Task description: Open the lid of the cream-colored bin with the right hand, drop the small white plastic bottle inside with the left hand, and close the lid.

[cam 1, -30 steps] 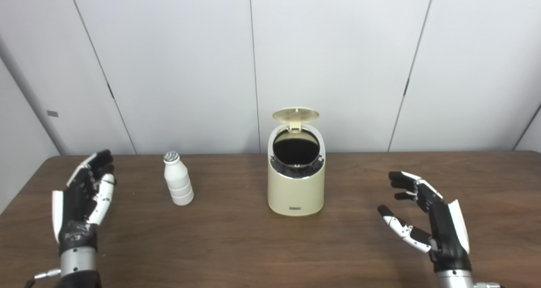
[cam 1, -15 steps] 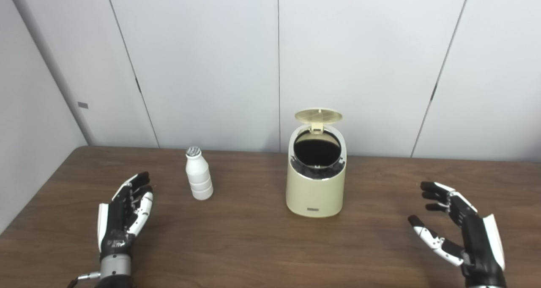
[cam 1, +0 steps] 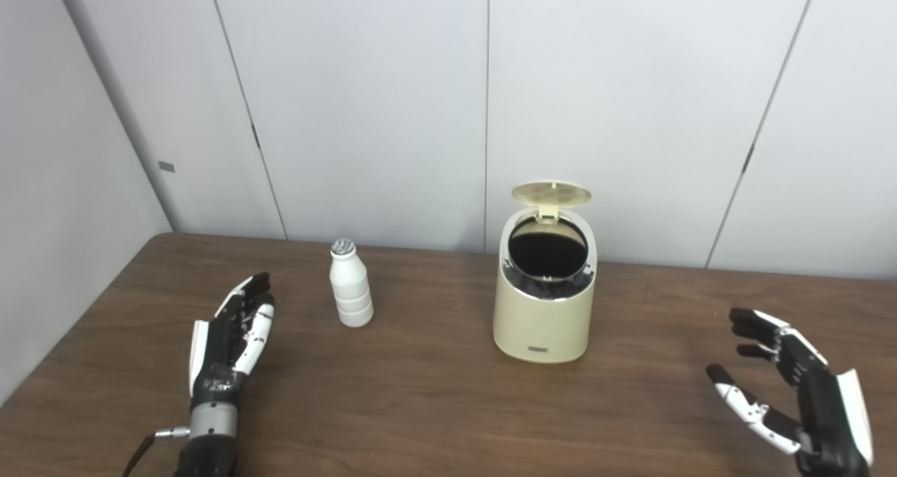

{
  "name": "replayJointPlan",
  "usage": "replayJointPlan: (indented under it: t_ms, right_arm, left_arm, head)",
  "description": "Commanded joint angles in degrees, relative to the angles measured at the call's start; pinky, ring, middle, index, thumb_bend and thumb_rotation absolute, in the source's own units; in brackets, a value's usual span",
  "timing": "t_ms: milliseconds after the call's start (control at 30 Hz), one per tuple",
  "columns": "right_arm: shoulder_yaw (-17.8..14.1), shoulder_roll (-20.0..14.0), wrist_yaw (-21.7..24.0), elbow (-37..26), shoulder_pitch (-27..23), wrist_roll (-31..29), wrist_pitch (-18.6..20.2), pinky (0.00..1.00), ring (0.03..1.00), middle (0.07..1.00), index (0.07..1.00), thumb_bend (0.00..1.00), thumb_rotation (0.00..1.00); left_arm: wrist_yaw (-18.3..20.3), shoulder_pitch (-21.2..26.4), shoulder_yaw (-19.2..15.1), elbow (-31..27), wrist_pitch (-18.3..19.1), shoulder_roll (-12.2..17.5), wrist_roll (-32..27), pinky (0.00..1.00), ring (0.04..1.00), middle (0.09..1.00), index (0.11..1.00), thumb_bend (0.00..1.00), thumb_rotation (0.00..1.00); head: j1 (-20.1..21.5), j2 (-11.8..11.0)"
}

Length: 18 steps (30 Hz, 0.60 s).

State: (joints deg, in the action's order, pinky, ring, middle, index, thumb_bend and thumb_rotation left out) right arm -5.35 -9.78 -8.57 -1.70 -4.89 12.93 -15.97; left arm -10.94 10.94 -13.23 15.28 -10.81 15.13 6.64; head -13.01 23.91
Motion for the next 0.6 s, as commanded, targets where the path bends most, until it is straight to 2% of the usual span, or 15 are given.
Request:
replayJointPlan:
  t_ms: [0, 67, 100, 200, 300, 400, 433, 467, 567]
  right_arm:
    - [-0.49, -0.43, 0.61, -2.44, -1.23, -2.08, -1.11, 0.65, 0.746, 0.755, 0.724, 0.22, 0.0]
    - [-0.45, -0.39, 1.12, -3.21, -1.1, -2.79, -0.71, 0.66, 0.749, 0.757, 0.726, 0.21, 0.0]
    - [-0.43, -0.35, 1.29, -3.6, -1.05, -2.86, -0.49, 0.66, 0.748, 0.757, 0.725, 0.2, 0.0]
    - [-0.57, -0.59, 1.6, -4.13, -1.06, -2.69, -0.23, 0.66, 0.751, 0.758, 0.72, 0.19, 0.0]
    - [-0.79, -1.06, 1.99, -3.98, -1.2, -3.19, -0.45, 0.62, 0.74, 0.758, 0.713, 0.19, 0.0]
    - [-1.17, -1.47, 2.37, -4.07, -1.36, -3.92, 0.18, 0.6, 0.736, 0.757, 0.706, 0.2, 0.13]
    - [-1.35, -1.57, 2.22, -4.13, -1.45, -3.57, 0.26, 0.58, 0.719, 0.741, 0.697, 0.21, 0.22]
    - [-1.5, -1.63, 2.12, -4.16, -1.51, -3.32, 0.28, 0.54, 0.686, 0.719, 0.678, 0.27, 0.38]
    - [-1.83, -1.84, 1.94, -3.71, -1.63, -3.04, -0.5, 0.5, 0.654, 0.695, 0.651, 0.31, 0.48]
  left_arm:
    - [-1.18, 1.06, 0.61, -0.9, 0.58, 0.81, 2.32, 0.79, 0.865, 0.87, 0.86, 0.84, 0.72]
    - [-0.97, 1.1, 0.74, -1.01, 1.25, 0.67, 2.21, 0.8, 0.878, 0.892, 0.888, 0.95, 0.69]
    - [-0.51, 1.08, 0.65, -1.24, 1.67, 0.57, 1.58, 0.79, 0.883, 0.904, 0.902, 0.98, 0.66]
    - [0.47, 1.18, 0.85, -1.77, 2.31, 0.29, 0.61, 0.81, 0.91, 0.939, 0.948, 1.0, 0.6]
    - [0.73, 1.71, 1.73, -2.36, 4.05, 0.03, 1.05, 0.82, 0.925, 0.943, 0.959, 1.0, 0.55]
    - [1.2, 2.29, 2.77, -3.44, 5.93, -0.29, 1.12, 0.83, 0.938, 0.956, 0.97, 1.0, 0.51]
    - [1.21, 2.63, 3.2, -3.85, 6.77, -0.36, 1.48, 0.84, 0.943, 0.961, 0.976, 1.0, 0.47]
    - [1.17, 2.86, 3.5, -4.15, 7.4, -0.41, 1.71, 0.84, 0.939, 0.957, 0.975, 1.0, 0.42]
    - [1.4, 3.67, 3.9, -4.82, 9.83, -0.64, 1.25, 0.86, 0.94, 0.951, 0.971, 1.0, 0.33]
  head:
    - [-0.42, -0.07]
    - [-0.6, -0.13]
    - [-0.6, -0.13]
    - [-3.02, -0.64]
    - [-5.05, -0.95]
    - [-8.56, -1.32]
    - [-9.22, -1.44]
    - [-9.4, -1.45]
    - [-10.15, -1.44]
